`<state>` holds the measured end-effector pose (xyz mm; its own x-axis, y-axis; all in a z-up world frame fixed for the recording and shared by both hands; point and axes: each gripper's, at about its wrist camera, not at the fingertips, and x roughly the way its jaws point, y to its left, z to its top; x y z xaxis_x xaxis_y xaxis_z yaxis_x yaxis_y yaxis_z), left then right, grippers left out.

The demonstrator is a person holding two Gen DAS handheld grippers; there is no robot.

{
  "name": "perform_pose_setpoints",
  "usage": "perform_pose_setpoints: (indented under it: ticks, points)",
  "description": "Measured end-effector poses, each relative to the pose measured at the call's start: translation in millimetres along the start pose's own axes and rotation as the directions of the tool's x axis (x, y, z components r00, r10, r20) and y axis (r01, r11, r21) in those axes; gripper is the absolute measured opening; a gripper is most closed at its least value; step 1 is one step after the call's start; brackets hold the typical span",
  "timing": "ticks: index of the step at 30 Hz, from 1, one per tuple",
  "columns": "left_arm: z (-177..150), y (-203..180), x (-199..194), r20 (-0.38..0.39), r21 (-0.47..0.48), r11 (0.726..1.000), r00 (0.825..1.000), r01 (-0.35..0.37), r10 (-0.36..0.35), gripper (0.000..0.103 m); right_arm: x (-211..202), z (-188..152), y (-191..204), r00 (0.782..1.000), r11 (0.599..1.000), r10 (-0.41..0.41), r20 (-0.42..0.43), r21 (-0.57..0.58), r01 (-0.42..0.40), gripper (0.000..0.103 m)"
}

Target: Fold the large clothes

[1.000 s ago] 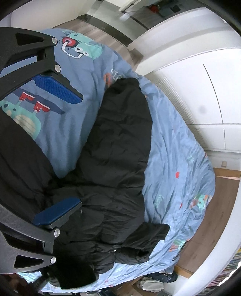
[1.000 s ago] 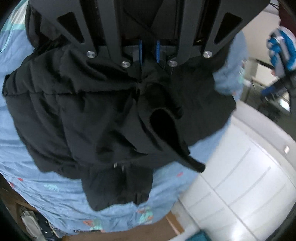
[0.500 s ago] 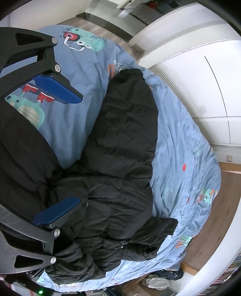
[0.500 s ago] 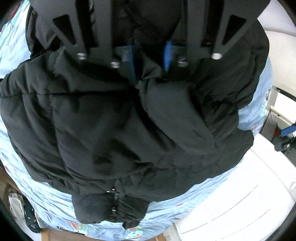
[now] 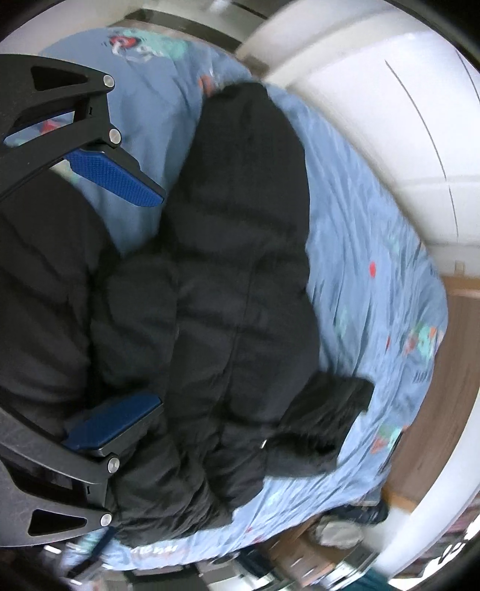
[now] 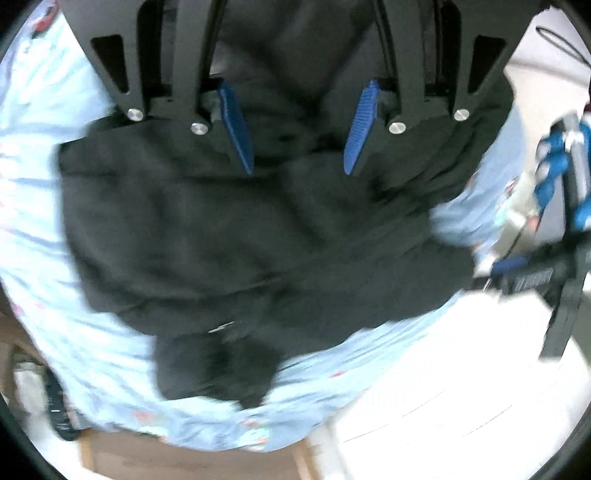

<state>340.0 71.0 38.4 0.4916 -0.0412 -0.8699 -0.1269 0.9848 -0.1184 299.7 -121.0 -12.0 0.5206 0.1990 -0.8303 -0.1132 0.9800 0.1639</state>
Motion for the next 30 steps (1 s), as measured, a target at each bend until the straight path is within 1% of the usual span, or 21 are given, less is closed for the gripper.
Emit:
perform_pose_setpoints:
  ticks: [1, 2, 4, 6, 8, 10, 14, 17, 21, 23, 27, 30]
  points:
    - [-1, -13, 4, -0.001, 0.025, 1.000, 1.000, 0.016, -0.016, 0.100, -3, 4, -10, 1.000, 1.000, -0.029, 0.007, 0.007, 0.029, 0.050]
    - [-1, -24, 7, -0.002, 0.045, 0.999, 1.000, 0.027, -0.027, 0.100, -6, 11, -29, 0.997, 0.997, -0.079, 0.017, 0.023, 0.079, 0.050]
    - [-1, -51, 16, -0.006, 0.090, 0.994, 0.998, 0.065, -0.064, 0.100, -8, 22, -55, 0.989, 0.989, -0.143, 0.027, 0.051, 0.141, 0.050]
    - [-2, -78, 24, -0.012, 0.135, 0.986, 0.995, 0.100, -0.099, 0.100, -7, 33, -77, 0.982, 0.981, -0.184, 0.030, 0.072, 0.182, 0.050]
    - [-2, -104, 34, -0.018, 0.177, 0.976, 0.992, 0.128, -0.127, 0.100, -4, 43, -93, 0.976, 0.974, -0.213, 0.034, 0.080, 0.210, 0.050]
    - [-3, -128, 45, -0.025, 0.210, 0.966, 0.989, 0.149, -0.147, 0.100, 4, 52, -104, 0.975, 0.972, -0.221, 0.030, 0.084, 0.218, 0.050]
    - [-8, -160, 73, -0.046, 0.248, 0.957, 0.988, 0.152, -0.145, 0.100, 21, 55, -118, 0.975, 0.971, -0.222, 0.013, 0.091, 0.220, 0.050]
    - [-17, -166, 104, -0.090, 0.251, 0.958, 0.989, 0.135, -0.116, 0.100, 40, 51, -124, 0.975, 0.971, -0.221, -0.017, 0.088, 0.222, 0.050]
    - [-34, -159, 128, -0.128, 0.243, 0.962, 0.987, 0.121, -0.092, 0.100, 62, 38, -129, 0.975, 0.971, -0.218, -0.047, 0.092, 0.221, 0.050]
    - [-39, -156, 136, -0.134, 0.251, 0.961, 0.988, 0.115, -0.083, 0.101, 71, 31, -131, 0.976, 0.972, -0.210, -0.052, 0.092, 0.214, 0.050]
    - [-45, -158, 142, -0.133, 0.274, 0.956, 0.989, 0.106, -0.071, 0.101, 89, 19, -133, 0.973, 0.971, -0.223, -0.056, 0.081, 0.227, 0.051]
    - [-45, -157, 140, -0.137, 0.284, 0.953, 0.988, 0.104, -0.067, 0.101, 94, 17, -133, 0.971, 0.968, -0.231, -0.065, 0.091, 0.236, 0.051]
